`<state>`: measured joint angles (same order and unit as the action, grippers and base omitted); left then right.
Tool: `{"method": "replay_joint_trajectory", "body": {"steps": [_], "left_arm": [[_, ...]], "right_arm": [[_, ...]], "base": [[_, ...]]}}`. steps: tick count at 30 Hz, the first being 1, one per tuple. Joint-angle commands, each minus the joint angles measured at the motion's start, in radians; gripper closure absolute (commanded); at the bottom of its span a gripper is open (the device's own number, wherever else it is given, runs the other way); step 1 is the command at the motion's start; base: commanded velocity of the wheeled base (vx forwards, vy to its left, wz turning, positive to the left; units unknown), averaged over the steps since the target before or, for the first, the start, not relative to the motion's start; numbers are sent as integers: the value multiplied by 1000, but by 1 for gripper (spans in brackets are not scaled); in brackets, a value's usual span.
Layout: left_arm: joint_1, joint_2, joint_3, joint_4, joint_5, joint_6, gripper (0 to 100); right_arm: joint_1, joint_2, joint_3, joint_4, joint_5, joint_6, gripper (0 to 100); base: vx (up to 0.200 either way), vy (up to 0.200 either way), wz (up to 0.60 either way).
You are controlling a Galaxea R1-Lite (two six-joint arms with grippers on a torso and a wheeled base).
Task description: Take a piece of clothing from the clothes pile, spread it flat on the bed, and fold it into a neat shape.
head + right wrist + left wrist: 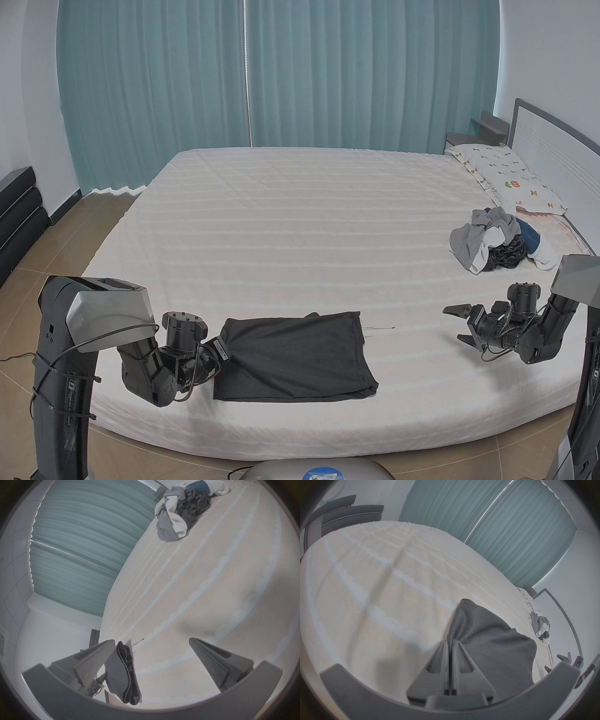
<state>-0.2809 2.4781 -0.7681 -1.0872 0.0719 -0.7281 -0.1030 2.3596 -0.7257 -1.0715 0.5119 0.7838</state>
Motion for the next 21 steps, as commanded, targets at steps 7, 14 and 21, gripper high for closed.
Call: {"method": "replay_joint_trajectory", "body": {"steps": [7, 14, 21], "left_arm": [[-12, -13, 29, 0, -1, -1, 100], [-12, -13, 29, 0, 2, -16, 0], [-1, -31, 36, 0, 6, -48, 0]], "right_arm": [[0, 1, 0, -1, 0, 0, 0], [0, 1, 0, -1, 0, 0, 0], [0, 0, 2, 1, 0, 0, 0]], "base": [[0, 0, 0], [0, 0, 0], [0, 0, 0]]}}
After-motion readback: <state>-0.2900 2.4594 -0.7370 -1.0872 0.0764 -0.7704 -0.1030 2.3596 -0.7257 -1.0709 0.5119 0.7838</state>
